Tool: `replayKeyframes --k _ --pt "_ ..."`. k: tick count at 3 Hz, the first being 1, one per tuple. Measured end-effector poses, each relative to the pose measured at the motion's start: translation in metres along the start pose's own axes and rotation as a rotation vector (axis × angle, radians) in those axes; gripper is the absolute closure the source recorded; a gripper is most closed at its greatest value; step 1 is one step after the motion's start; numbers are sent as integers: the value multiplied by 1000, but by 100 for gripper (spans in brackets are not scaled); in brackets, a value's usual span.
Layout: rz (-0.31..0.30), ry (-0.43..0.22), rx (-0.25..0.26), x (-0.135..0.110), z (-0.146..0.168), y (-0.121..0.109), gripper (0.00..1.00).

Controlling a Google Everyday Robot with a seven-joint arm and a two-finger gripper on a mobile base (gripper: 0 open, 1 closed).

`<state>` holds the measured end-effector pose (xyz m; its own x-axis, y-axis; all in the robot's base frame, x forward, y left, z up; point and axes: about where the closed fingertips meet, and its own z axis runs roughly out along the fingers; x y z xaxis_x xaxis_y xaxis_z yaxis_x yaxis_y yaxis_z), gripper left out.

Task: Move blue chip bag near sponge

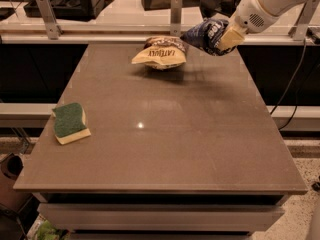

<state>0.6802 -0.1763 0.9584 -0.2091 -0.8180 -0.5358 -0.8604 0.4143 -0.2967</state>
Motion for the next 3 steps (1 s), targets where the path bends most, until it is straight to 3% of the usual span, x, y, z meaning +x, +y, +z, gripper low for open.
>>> replayKeyframes --k 3 --pt "-95 14 -207 -29 -26 131 100"
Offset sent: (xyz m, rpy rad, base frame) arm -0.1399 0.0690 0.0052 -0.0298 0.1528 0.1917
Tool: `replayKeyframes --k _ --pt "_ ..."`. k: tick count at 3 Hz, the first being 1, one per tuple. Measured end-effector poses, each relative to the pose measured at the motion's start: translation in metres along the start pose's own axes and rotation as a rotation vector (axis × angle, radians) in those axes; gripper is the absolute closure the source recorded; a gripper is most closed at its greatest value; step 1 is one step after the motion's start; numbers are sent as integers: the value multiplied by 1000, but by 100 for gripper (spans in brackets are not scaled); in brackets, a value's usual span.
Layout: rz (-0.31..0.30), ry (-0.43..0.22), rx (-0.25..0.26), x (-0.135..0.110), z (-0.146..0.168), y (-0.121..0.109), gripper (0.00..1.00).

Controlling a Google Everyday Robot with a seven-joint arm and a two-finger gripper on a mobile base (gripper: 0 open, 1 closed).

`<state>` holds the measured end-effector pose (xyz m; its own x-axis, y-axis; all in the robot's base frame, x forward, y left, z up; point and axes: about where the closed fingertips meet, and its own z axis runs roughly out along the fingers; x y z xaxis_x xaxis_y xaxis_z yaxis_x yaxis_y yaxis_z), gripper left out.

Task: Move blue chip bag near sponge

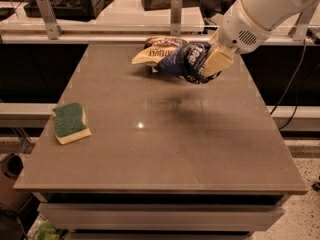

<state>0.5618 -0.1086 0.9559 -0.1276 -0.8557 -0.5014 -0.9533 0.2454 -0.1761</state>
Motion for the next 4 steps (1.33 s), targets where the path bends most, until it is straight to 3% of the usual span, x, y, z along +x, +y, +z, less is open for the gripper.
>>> replayKeyframes --k 1,4 --pt "-45 -24 -71 -17 10 38 100" --pt "-160 -113 -268 -75 40 117 100"
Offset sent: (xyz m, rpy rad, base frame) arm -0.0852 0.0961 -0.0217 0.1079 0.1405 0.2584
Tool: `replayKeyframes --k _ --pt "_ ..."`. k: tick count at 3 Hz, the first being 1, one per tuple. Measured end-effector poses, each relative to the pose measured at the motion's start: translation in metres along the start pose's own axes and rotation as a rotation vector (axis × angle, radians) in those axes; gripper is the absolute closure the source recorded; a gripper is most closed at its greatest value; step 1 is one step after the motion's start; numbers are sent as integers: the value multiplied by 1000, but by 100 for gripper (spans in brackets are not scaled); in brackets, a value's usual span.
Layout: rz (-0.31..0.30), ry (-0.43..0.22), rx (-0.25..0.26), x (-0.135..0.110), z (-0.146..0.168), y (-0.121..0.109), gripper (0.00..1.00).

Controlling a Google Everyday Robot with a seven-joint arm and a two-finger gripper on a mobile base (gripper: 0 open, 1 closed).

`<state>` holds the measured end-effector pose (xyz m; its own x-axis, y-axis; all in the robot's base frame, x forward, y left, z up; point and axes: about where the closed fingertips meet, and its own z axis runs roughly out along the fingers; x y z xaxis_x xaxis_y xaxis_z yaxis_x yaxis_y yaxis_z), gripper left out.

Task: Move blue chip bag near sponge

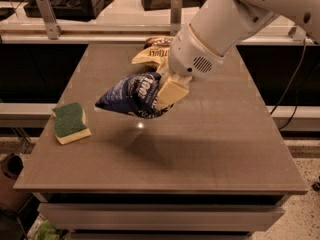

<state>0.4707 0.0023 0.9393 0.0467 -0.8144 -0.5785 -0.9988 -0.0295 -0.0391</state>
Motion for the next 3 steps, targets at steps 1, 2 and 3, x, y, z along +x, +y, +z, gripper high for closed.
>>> replayKeyframes --k 1,2,3 --pt "-37 -4 -61 -18 14 15 82" --pt "-40 -4 -59 -20 14 16 60" --pt "-43 -4 -57 -21 14 17 36"
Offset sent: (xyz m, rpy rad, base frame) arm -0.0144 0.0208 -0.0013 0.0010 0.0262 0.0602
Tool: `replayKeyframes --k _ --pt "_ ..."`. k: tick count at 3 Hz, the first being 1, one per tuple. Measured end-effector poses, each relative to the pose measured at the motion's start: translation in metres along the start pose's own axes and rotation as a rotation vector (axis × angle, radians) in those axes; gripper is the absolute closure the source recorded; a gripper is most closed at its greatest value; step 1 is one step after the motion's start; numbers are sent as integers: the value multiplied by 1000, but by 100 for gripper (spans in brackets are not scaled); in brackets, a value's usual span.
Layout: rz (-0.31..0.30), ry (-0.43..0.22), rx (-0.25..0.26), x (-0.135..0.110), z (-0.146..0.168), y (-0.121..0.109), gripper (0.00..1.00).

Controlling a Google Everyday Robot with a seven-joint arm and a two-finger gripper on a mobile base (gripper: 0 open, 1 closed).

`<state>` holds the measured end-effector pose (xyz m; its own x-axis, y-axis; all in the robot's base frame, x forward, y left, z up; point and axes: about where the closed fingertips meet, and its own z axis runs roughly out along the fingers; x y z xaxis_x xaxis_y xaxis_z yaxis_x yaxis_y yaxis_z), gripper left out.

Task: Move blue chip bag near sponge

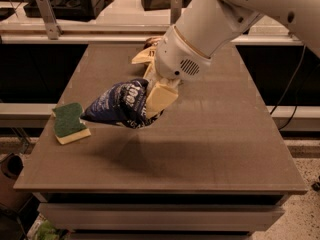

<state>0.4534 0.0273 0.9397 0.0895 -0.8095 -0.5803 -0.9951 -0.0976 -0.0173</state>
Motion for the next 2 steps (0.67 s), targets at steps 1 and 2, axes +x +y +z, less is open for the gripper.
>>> replayKeyframes --k 1,2 --pt "-3 0 2 -2 0 1 13" --pt "-6 1 3 -3 0 2 0"
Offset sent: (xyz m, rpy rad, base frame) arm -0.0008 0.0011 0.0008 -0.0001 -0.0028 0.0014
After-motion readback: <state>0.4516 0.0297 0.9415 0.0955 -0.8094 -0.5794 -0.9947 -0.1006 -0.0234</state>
